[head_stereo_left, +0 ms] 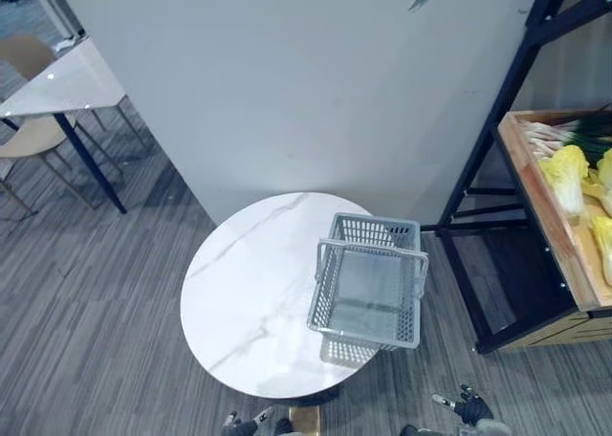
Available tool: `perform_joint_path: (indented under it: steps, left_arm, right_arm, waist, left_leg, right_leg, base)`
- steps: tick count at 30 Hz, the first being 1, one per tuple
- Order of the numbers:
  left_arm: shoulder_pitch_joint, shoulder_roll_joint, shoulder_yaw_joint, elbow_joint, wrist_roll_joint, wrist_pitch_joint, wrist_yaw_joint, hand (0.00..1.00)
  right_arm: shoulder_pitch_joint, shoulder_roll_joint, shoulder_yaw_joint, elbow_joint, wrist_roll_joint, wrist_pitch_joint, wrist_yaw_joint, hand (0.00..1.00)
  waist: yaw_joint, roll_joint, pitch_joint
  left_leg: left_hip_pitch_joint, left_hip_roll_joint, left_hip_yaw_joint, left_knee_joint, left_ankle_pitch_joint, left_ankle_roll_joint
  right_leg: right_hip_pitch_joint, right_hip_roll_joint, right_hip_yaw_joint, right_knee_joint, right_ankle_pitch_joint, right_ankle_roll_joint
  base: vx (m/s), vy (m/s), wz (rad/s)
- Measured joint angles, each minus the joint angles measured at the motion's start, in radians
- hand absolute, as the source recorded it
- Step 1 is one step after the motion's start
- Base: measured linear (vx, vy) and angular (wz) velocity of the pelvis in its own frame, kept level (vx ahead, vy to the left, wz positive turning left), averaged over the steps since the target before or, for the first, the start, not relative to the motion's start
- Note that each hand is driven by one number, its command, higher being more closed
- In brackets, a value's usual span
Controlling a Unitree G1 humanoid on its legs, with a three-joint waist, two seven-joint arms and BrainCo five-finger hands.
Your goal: Pick vegetable in the basket
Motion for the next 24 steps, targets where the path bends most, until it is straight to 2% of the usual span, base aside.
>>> perform_joint_path:
  steps: [3,5,7,9,11,14,18,23,24]
  left_arm:
    - [0.012,0.008,-0.001,0.001,0.035,0.008,0.0,0.0]
    - [0.018,0.03,-0.012,0.002,0.041,0.011,-0.001,0.0]
    - [0.022,0.038,-0.04,0.001,0.067,0.013,-0.004,0.0]
    - [0.023,0.048,-0.075,-0.001,0.075,0.013,-0.024,0.0]
    - [0.03,0.053,-0.09,-0.001,0.075,0.012,-0.028,0.0]
    - [0.034,0.065,-0.111,-0.003,0.097,0.007,-0.043,0.0]
    - [0.037,0.07,-0.111,-0.003,0.105,0.006,-0.06,0.0]
    - [0.047,0.077,-0.109,-0.004,0.105,0.007,-0.069,0.0]
    - [0.045,0.078,-0.109,-0.006,0.105,0.006,-0.069,0.0]
  right_arm:
    - [0.005,0.001,0.0,-0.071,-0.001,0.001,-0.006,0.0]
    - [0.021,-0.01,0.001,-0.241,-0.017,0.002,-0.015,0.0]
    - [0.021,-0.043,0.001,-0.35,-0.059,-0.001,-0.028,0.0]
    - [0.017,-0.127,0.001,-0.525,-0.151,-0.002,-0.047,0.0]
    - [-0.002,-0.172,0.003,-0.617,-0.198,-0.003,-0.048,0.0]
    - [-0.073,-0.258,0.012,-0.764,-0.345,-0.006,-0.08,0.0]
    - [-0.174,-0.308,0.065,-0.863,-0.444,-0.011,-0.11,0.0]
    - [-0.308,-0.323,0.262,-0.89,-0.491,-0.023,-0.087,0.0]
    - [-0.338,-0.323,0.299,-0.888,-0.514,-0.024,-0.084,0.0]
  waist:
    - [-0.001,0.007,-0.003]
    - [-0.001,-0.018,0.004]
    - [-0.006,-0.025,0.0]
    - [-0.006,-0.024,-0.002]
    - [-0.005,-0.022,-0.005]
    - [-0.009,-0.024,-0.007]
    - [-0.008,-0.03,-0.009]
    - [0.009,-0.052,-0.008]
    - [0.021,-0.057,-0.006]
  left_leg:
    - [-0.007,-0.013,0.031,-0.01,-0.036,-0.005]
    - [-0.01,-0.043,0.052,-0.012,-0.041,0.003]
    - [-0.019,-0.062,0.053,-0.012,-0.04,0.004]
    - [-0.011,-0.086,0.065,-0.02,-0.039,0.005]
    - [-0.001,-0.093,0.073,-0.025,-0.039,0.005]
    - [0.0,-0.094,0.072,-0.029,-0.039,0.005]
    - [0.0,-0.094,0.072,-0.029,-0.039,0.005]
    - [-0.004,-0.095,0.064,-0.03,-0.037,0.007]
    - [-0.007,-0.096,0.061,-0.03,-0.035,0.01]
  right_leg:
    - [-0.002,-0.004,0.012,-0.039,0.036,0.014]
    - [-0.001,-0.025,0.04,-0.081,0.073,0.027]
    - [-0.002,-0.041,0.045,-0.099,0.088,0.035]
    - [-0.001,-0.061,0.059,-0.109,0.1,0.044]
    - [0.0,-0.066,0.068,-0.11,0.105,0.046]
    - [-0.001,-0.066,0.067,-0.11,0.108,0.046]
    - [-0.001,-0.065,0.067,-0.11,0.11,0.044]
    - [-0.001,-0.066,0.062,-0.112,0.113,0.044]
    - [0.0,-0.066,0.06,-0.117,0.118,0.044]
  base:
    - [-0.01,0.09,-0.12]
    - [-0.02,0.141,-0.2]
    - [-0.01,0.092,-0.06]
    - [0.04,0.095,-0.08]
    - [0.05,0.044,-0.1]
    - [0.04,0.007,-0.01]
    - [0.01,-0.001,0.0]
    - [-0.01,0.001,0.03]
    - [-0.02,0.004,0.04]
